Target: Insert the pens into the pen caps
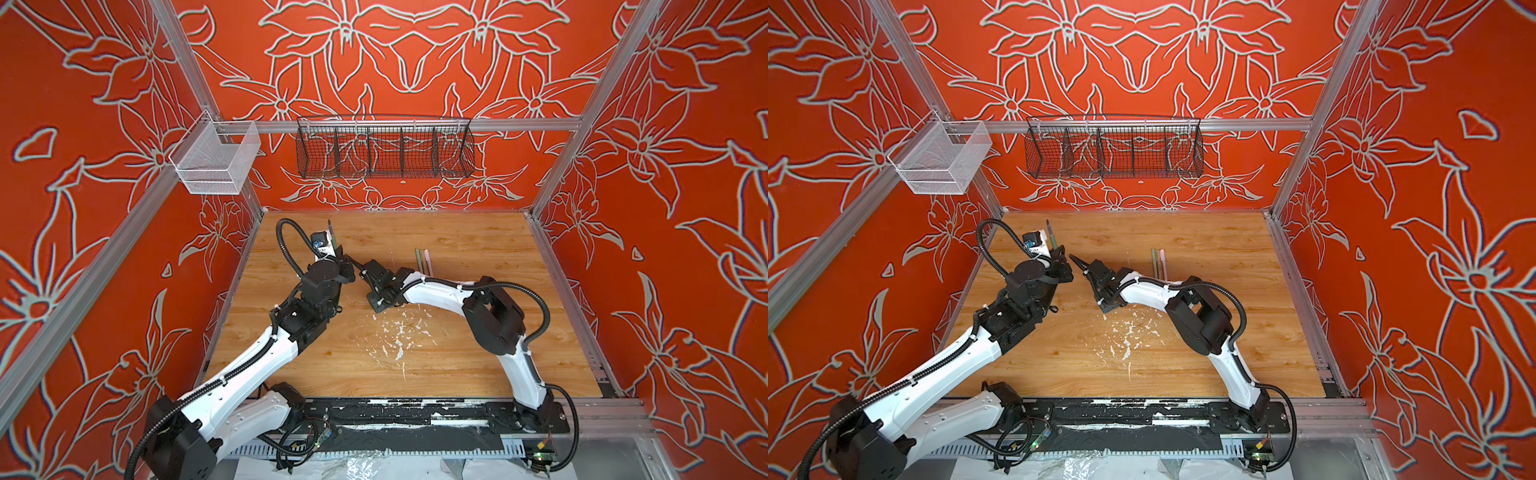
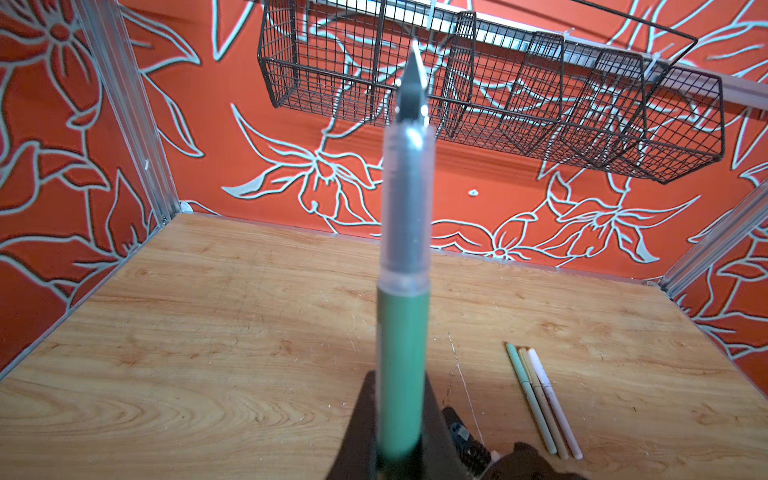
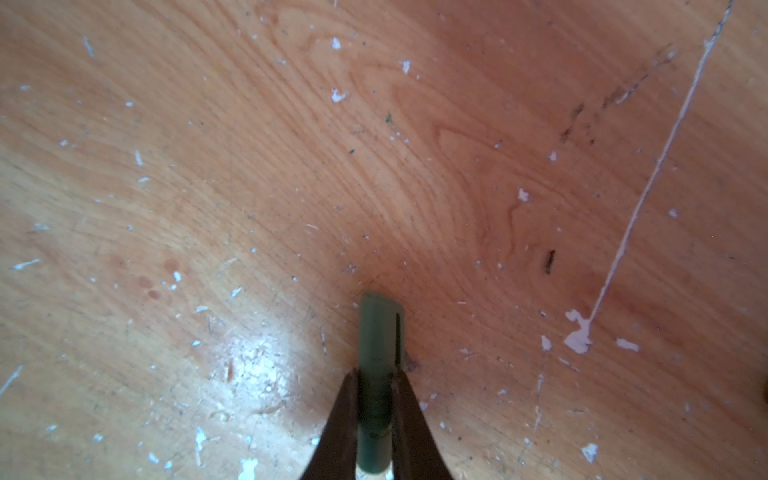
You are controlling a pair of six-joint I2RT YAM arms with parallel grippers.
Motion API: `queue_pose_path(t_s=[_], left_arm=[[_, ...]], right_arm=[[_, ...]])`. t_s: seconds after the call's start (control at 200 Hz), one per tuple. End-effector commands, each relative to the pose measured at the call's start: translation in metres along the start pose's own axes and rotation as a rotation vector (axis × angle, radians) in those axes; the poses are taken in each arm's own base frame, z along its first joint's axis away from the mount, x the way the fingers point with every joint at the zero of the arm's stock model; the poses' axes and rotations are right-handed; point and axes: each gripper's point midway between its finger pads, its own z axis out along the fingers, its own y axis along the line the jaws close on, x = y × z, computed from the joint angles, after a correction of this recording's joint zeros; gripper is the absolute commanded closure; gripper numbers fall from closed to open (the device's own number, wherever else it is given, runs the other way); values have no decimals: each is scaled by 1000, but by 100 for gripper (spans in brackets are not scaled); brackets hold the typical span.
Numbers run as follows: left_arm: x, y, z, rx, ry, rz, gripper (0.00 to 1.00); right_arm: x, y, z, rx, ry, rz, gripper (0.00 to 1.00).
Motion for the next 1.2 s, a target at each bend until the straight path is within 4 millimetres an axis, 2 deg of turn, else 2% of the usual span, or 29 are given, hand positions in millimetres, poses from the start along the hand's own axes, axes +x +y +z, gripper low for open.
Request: queue_pose_path(t_s=[0.0,0.185,0.355,0.54,0.661,0.766,0.856,0.946,1.046,1.196], left_arm=[[-9,0,1,3,-28,-25,100],[-8,-1,2,7,-24,-25,100],[-6,-3,3,13,-17,-24,100],[-3,-6,4,28,-6,-28,100],[-1,-7,5,34,0,-33,100],[-1,-8,5,38,4,-34,100],[0,-9,6,42,7,-34,100],[1,-9,6,44,10,-35,100],[2,-10,7,45,14,-32,100],[6,-13,9,56,28,-34,100]], right_arm=[[-2,-6,-14,24,-34,14,86],[1,-14,-23,-7,-57,85,87],[18,-33,-31,-89,-38,220,87],[56,-75,-40,-54,2,341,87],[91,-106,-42,29,55,396,87],[114,-124,-46,112,85,399,87],[127,-131,-46,148,120,396,87],[129,-129,-48,134,129,398,81],[121,-126,-58,100,99,413,72],[107,-133,-78,86,48,434,70]])
